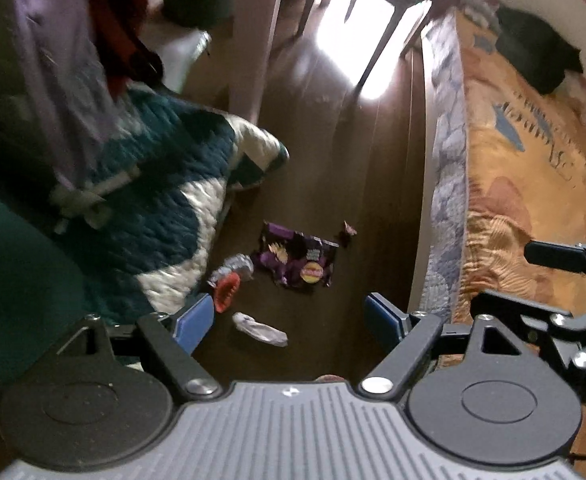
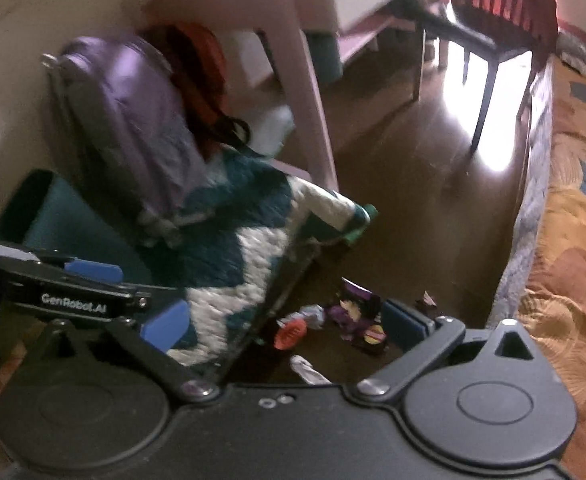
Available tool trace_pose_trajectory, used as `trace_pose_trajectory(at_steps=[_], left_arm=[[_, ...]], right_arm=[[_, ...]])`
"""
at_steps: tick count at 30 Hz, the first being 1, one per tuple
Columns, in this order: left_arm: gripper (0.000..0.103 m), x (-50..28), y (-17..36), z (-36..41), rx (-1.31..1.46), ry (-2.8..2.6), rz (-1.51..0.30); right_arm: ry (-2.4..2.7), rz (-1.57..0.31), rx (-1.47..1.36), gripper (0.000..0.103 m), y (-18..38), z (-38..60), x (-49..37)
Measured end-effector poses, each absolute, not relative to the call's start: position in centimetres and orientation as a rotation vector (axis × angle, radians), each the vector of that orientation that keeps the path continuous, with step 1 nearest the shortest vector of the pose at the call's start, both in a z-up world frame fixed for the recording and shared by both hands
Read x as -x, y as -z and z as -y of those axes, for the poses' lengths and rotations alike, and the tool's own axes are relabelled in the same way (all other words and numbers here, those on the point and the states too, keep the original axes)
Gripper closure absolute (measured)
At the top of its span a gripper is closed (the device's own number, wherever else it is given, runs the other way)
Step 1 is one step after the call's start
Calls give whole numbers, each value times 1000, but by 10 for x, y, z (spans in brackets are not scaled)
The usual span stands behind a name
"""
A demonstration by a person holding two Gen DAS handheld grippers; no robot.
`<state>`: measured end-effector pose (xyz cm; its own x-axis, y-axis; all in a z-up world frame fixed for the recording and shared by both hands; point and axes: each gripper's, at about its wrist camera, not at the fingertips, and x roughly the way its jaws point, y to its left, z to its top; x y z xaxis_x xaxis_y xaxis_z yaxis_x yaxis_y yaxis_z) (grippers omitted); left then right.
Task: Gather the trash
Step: 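Move both open tools back down to the trash pile, then grasp the small brown foil wrapper with the right tool while the left tool grasps the white crumpled cloth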
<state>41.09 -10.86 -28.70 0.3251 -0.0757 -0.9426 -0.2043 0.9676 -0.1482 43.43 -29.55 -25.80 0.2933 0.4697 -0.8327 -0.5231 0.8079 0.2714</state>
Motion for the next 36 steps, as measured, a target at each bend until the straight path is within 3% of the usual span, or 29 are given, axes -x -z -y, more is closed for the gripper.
trace_pose_trajectory(at_steps=[13,28,36], left_arm=[[20,-444,508,112,291,-222,-1420],[20,-445,744,98,432,-343,-1575],[20,-456,831,97,509,-359,-1612]], right_arm=[[-586,-1226,71,0,479,295,-524],[-298,-1247,94,3,707,312,-634],[-178,-1303,49,14,790,328,-678]])
